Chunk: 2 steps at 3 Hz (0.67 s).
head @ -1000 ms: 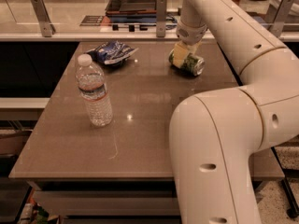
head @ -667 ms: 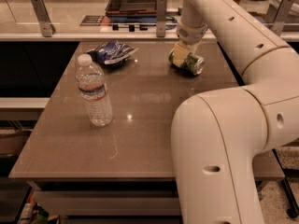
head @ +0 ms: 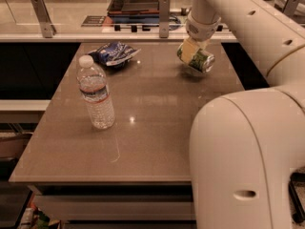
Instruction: Place green can upright
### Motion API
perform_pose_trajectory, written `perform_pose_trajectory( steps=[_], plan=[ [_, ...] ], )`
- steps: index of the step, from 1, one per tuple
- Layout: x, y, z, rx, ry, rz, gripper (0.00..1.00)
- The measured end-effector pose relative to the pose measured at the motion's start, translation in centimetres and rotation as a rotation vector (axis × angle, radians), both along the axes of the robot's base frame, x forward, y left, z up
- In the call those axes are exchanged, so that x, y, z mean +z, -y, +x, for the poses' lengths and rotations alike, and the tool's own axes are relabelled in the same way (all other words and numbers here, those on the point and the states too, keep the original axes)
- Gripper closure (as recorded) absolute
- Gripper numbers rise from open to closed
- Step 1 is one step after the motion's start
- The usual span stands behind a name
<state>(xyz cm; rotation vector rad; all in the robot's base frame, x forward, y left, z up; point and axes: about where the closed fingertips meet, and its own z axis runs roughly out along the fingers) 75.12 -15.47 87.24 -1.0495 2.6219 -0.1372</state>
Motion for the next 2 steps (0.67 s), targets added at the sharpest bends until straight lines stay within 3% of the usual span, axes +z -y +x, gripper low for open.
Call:
perform_pose_trajectory(
  steps=[2],
  plan=[
    [4.7,0.7,-0.8,0.017,0.207,0.09,1.0]
  ],
)
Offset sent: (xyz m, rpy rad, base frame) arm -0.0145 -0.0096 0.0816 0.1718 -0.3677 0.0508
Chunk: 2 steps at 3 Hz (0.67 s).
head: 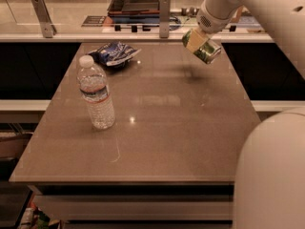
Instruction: Place green can upright
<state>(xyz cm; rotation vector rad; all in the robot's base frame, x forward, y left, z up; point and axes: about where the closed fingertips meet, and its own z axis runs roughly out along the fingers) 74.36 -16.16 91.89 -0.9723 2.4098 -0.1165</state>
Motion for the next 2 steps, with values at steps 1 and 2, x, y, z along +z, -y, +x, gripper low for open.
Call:
perform_pose_trajectory(
  steps=[1,2],
  plan=[
    [1.8,0.0,0.2,0.048,0.103,0.073,1.0],
    [3.4,0.0,0.4,0.116,0.182,0.143,1.0]
  ],
)
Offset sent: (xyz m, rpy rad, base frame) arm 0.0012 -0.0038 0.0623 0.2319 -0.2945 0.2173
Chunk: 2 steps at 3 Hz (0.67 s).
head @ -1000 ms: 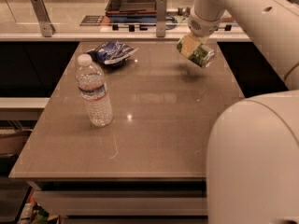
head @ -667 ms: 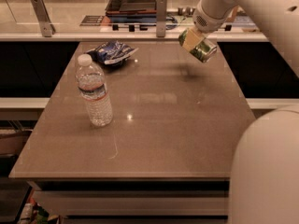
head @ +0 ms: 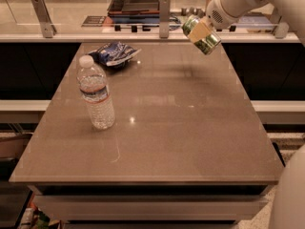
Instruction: Place green can upright
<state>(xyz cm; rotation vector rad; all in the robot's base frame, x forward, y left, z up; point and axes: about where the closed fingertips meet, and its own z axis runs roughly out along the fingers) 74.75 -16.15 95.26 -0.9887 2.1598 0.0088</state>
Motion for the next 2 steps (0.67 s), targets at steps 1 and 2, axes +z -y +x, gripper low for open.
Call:
perform_pose_trajectory(
  steps=[1,2],
  plan=[
    [1.3,-1.0,0.1,0.09,0.048,0.041,1.0],
    [2.1,-2.8,0.2,0.193,0.097,0.093,1.0]
  ],
)
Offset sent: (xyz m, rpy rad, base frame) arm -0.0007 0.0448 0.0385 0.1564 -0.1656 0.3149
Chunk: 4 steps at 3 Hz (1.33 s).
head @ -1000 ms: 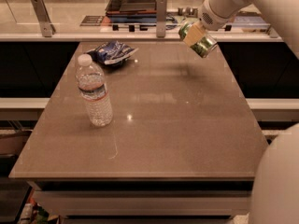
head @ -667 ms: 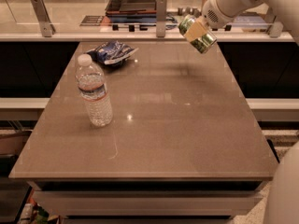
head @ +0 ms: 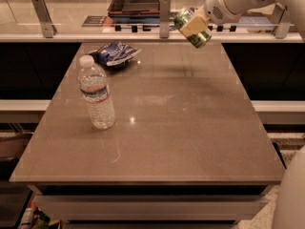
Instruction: Place green can upright
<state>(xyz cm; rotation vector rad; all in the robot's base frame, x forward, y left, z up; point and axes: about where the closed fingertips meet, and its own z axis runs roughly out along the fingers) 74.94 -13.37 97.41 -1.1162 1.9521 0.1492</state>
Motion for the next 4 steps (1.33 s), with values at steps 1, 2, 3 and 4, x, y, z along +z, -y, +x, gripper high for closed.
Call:
perform_pose_trajectory(
  steps=[1,2,3,4],
  plan=[
    [0.0,-1.0,0.0,0.079,0.048,0.075,1.0],
    [-0.3,-1.0,-0.5,0.12,0.092,0.162,1.0],
    [-1.8,0.1,-1.1,0.125,0.12,0.26,1.0],
    [-3.3,1.5,-1.2,0.113,0.131,0.341,1.0]
  ],
)
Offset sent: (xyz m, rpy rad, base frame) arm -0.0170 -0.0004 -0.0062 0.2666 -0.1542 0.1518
